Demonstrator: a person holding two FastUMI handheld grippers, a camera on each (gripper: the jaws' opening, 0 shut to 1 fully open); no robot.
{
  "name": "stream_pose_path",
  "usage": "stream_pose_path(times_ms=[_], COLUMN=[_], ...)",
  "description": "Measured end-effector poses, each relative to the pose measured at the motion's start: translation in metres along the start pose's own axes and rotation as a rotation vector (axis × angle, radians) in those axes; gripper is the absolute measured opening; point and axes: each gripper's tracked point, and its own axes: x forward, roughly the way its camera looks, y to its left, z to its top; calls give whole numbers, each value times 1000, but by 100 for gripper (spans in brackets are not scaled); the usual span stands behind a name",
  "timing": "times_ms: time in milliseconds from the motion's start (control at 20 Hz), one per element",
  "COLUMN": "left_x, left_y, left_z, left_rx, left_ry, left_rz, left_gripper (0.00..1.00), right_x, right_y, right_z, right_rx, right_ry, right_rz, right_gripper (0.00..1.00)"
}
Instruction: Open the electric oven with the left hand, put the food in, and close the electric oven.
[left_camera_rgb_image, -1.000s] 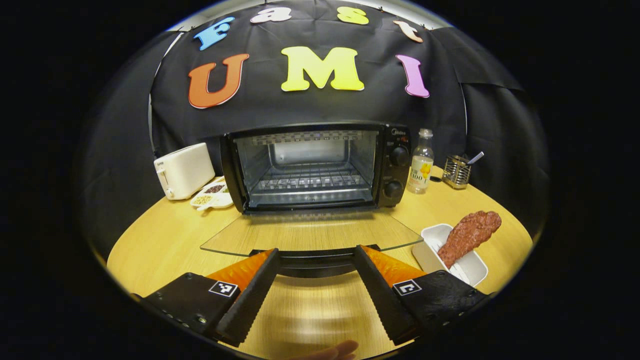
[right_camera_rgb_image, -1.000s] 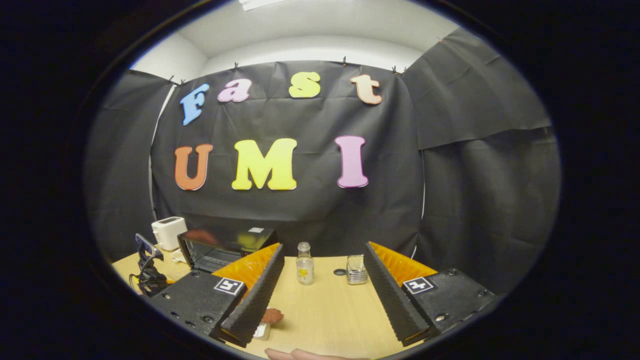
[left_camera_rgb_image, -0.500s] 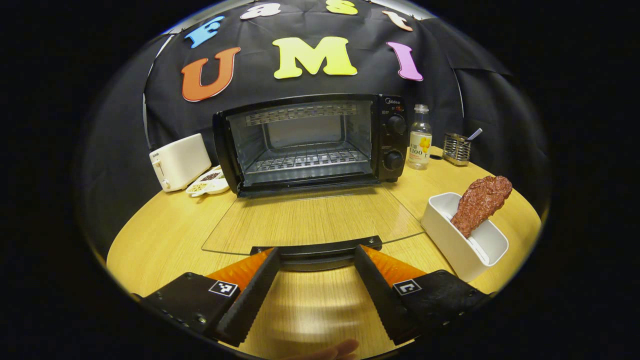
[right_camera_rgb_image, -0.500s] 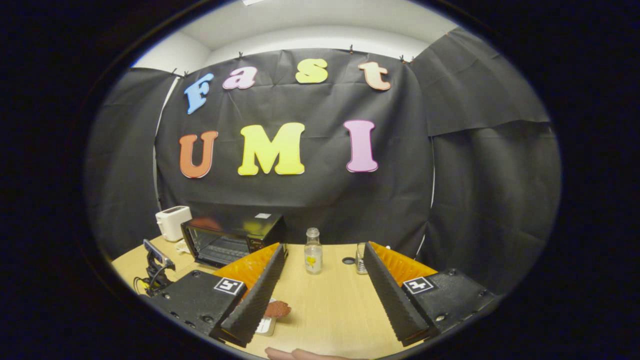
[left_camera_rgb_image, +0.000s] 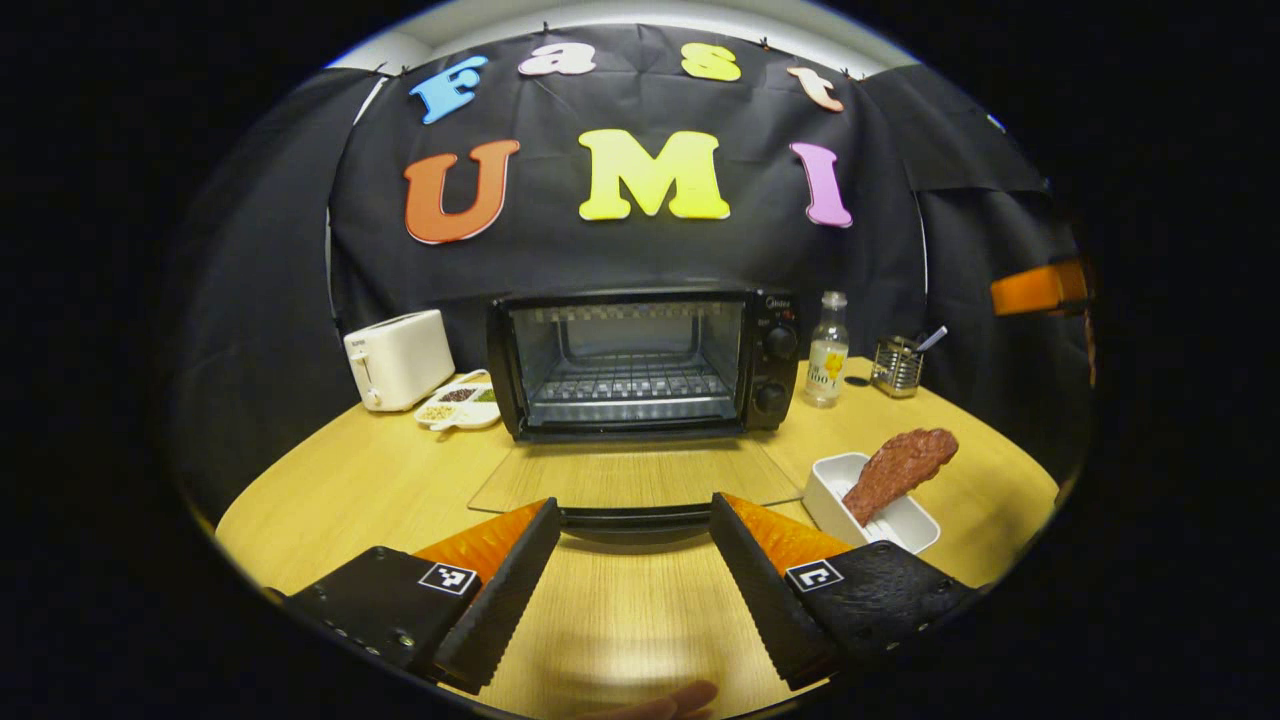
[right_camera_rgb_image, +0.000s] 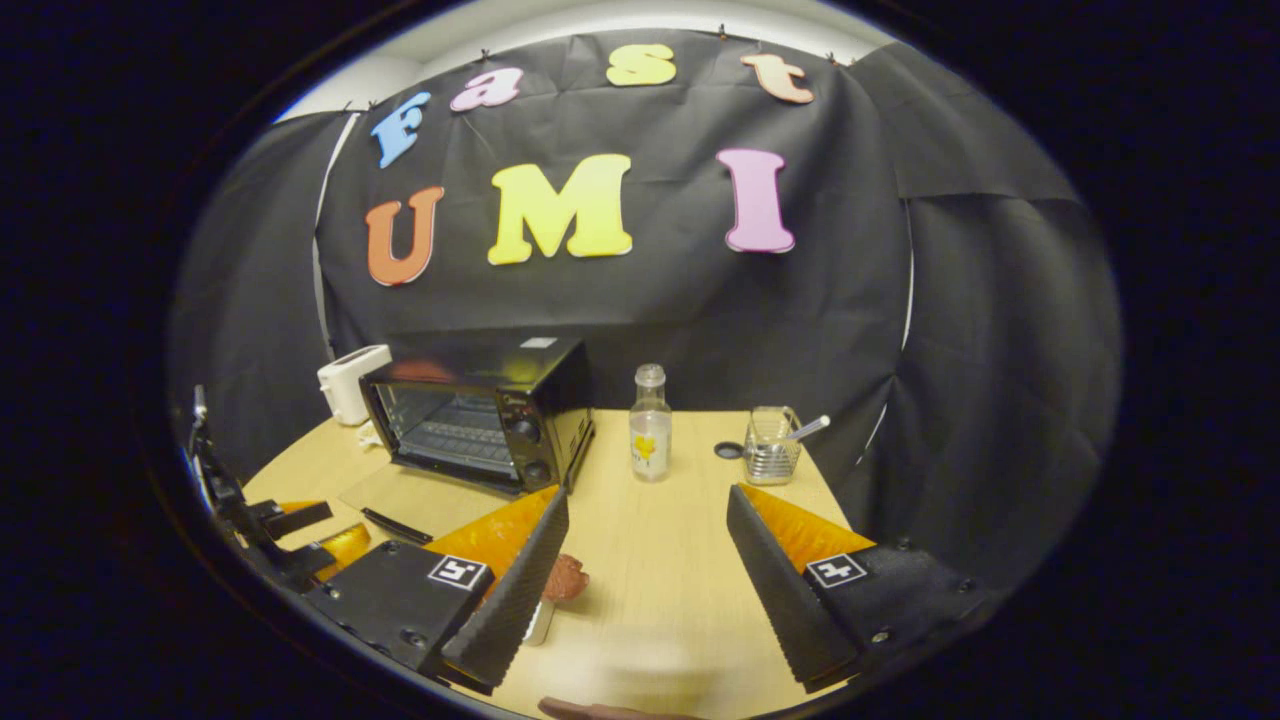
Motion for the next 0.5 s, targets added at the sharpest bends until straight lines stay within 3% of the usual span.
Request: stream_pose_path(times_ms=[300, 500], left_x=[-54, -85], left_y=[27, 40], left_z=[74, 101], left_rx=[-24, -40], left_ry=[-179, -238], left_rz=[51, 71], left_gripper=[96, 96], right_x=[50, 62], right_y=[12, 35], right_z=[-50, -75], right_rx=[6, 62], right_ry=[234, 334], right_rz=[120, 273], right_gripper=[99, 87])
